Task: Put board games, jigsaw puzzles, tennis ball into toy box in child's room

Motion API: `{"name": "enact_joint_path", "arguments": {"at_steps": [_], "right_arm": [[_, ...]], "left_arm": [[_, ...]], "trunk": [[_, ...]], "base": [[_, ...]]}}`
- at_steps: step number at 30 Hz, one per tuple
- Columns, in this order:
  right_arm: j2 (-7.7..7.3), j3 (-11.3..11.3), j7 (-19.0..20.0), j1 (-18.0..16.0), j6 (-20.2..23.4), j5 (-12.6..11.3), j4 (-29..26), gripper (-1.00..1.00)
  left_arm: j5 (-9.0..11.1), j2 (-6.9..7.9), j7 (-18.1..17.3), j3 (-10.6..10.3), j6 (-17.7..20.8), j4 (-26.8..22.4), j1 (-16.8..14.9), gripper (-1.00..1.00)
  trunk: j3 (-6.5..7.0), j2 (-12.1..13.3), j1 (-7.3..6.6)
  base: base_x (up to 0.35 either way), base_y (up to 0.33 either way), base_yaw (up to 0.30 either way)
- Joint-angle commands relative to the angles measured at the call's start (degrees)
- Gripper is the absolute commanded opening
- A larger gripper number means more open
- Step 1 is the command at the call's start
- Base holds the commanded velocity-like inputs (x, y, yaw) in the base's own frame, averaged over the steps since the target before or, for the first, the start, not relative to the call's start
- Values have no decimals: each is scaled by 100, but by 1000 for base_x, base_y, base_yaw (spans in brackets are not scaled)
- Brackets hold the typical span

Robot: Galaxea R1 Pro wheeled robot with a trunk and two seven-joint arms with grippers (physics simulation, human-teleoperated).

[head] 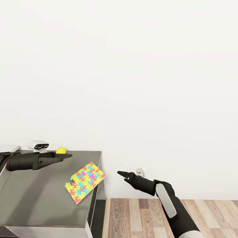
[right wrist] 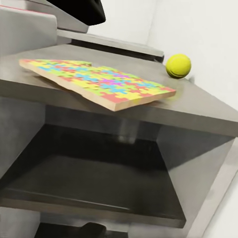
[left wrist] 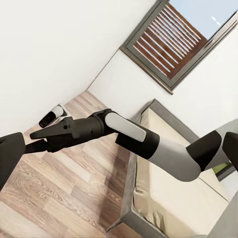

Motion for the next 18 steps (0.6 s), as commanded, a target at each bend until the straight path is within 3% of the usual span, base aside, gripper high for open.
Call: {"name": "enact_joint_path", "arguments": {"at_steps": [1, 18], "right_arm": [[1, -7, 14, -3, 23, 8, -1, 100], [11, -7, 23, 5, -114, 8, 0, 100]], "left_arm": [[0, 2, -21, -2, 61, 0, -3, 100], [-4, 2, -21, -8, 61, -3, -3, 100]], "trunk": [[-6, -3, 0], [-6, -3, 0]], "base": [[0, 28, 0], [35, 50, 0]]}}
